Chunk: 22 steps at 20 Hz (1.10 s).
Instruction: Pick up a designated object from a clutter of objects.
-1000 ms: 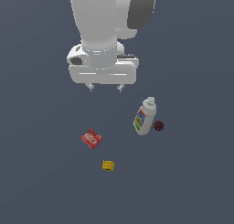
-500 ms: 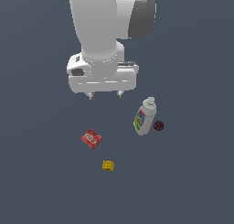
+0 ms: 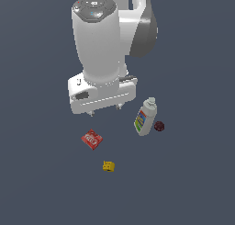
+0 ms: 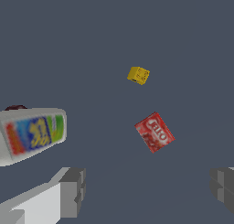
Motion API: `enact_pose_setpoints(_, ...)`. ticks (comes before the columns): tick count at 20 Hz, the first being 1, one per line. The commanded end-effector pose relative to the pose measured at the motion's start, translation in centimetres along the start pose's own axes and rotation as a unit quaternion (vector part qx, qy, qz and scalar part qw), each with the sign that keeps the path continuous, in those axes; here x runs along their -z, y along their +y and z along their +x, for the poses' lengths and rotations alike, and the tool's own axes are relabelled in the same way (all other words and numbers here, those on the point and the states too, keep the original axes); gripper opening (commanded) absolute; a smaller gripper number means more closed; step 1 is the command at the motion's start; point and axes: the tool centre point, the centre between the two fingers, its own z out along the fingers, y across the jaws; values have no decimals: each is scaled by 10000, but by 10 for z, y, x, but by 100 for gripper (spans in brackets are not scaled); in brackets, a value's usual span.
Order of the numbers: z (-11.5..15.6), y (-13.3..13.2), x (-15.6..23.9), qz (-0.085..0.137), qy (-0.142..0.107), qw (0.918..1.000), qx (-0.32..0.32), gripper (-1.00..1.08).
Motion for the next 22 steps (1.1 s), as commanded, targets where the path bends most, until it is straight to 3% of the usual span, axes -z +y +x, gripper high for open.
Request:
enact_pose_setpoints(1, 10, 3, -9, -27, -7, 9993, 369, 100)
enact_pose_setpoints(6, 30, 9, -29, -66, -17, 9940, 1090, 100)
enact_pose_setpoints(11, 48, 15, -50, -89, -21, 9836, 1802, 100)
enact_pose_setpoints(16, 66, 20, -72, -99, -16, 9682, 2498, 100)
enact_pose_setpoints(22, 85, 25, -101, -98, 5, 9437, 3308, 100)
